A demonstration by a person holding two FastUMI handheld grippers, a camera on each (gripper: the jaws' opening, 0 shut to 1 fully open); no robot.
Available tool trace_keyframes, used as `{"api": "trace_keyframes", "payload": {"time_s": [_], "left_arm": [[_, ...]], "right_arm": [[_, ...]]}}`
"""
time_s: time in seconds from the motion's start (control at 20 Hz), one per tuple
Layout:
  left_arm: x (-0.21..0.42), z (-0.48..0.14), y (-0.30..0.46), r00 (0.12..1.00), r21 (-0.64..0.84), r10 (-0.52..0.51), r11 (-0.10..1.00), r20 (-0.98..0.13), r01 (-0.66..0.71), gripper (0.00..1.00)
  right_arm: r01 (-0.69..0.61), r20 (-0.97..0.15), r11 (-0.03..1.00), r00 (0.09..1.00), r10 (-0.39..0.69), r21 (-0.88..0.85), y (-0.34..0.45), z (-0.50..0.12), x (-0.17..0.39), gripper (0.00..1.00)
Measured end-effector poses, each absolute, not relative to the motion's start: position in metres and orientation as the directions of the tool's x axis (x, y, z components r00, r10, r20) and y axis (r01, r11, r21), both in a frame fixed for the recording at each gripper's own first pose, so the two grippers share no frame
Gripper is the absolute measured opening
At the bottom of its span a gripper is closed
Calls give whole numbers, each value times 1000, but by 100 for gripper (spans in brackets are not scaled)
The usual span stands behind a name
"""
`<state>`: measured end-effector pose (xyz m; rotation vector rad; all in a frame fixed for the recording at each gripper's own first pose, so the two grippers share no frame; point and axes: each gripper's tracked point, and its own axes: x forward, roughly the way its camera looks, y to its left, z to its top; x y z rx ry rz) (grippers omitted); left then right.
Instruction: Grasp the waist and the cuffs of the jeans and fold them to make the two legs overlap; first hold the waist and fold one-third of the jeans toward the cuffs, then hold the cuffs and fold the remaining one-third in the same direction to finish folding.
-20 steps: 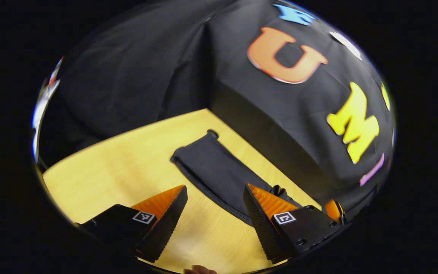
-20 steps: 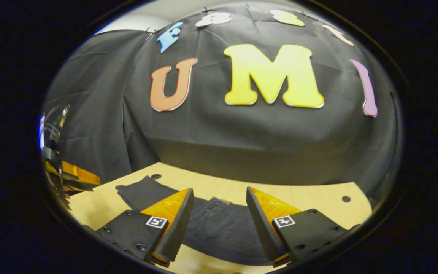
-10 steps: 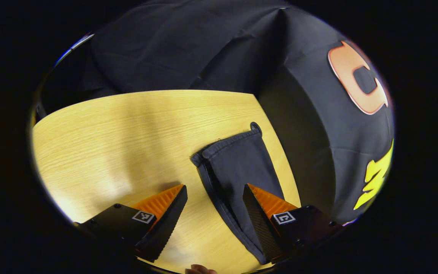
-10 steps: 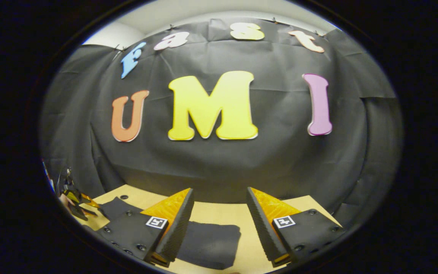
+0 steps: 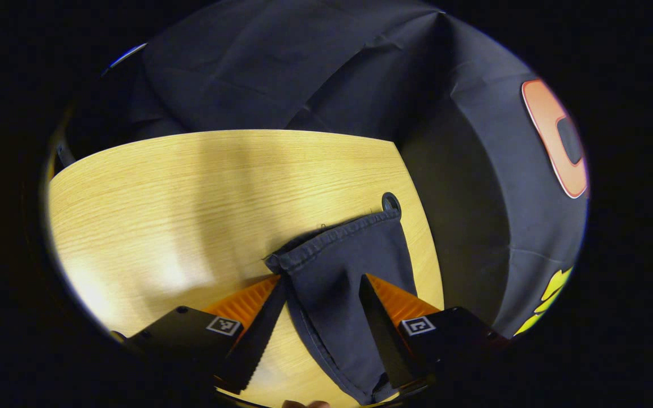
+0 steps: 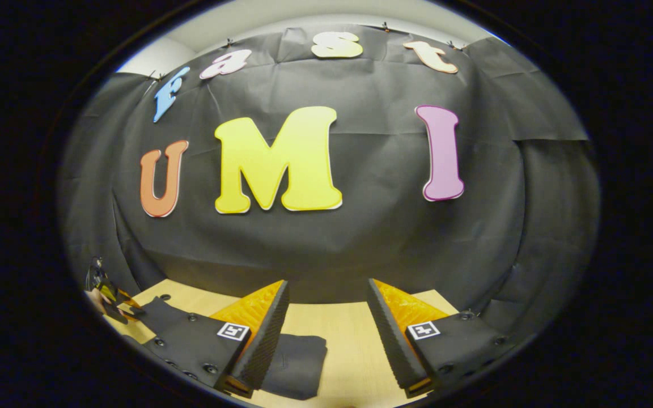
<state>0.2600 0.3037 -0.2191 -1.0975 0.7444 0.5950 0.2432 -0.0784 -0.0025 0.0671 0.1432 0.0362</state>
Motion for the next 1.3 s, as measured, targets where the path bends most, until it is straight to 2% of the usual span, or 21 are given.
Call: {"api": "trace_keyframes", "payload": {"time_s": [0.05, 0.2, 0.3, 0.45, 0.7, 0.95, 1.0, 1.3], "left_arm": [[260, -225, 306, 617, -560, 75, 346, -784, -753, 64], [264, -226, 307, 635, -595, 86, 271, -768, -756, 17], [271, -229, 308, 648, -609, 97, 260, -755, -749, 7], [270, -226, 305, 651, -621, 81, 232, -755, -749, 3], [287, -200, 305, 730, -708, 66, 202, -680, -677, 3], [304, -158, 289, 805, -773, 72, 239, -589, -588, 3], [307, -148, 285, 817, -783, 73, 250, -572, -570, 3], [329, -79, 229, 886, -807, 40, 397, -461, -438, 3]], "right_arm": [[-20, -143, 997, 989, 31, 79, -85, -1, 243, 84], [18, -143, 995, 990, -5, 93, -106, 3, 244, 84], [39, -141, 995, 990, -25, 96, -119, 6, 243, 84], [55, -141, 993, 989, -40, 101, -129, 11, 239, 86], [57, -140, 994, 989, -43, 97, -132, 15, 236, 84], [40, -115, 994, 993, -29, 97, -128, 26, 230, 86], [36, -108, 995, 994, -27, 91, -125, 30, 228, 83], [58, -70, 995, 996, -52, 86, -143, 50, 214, 84]]}}
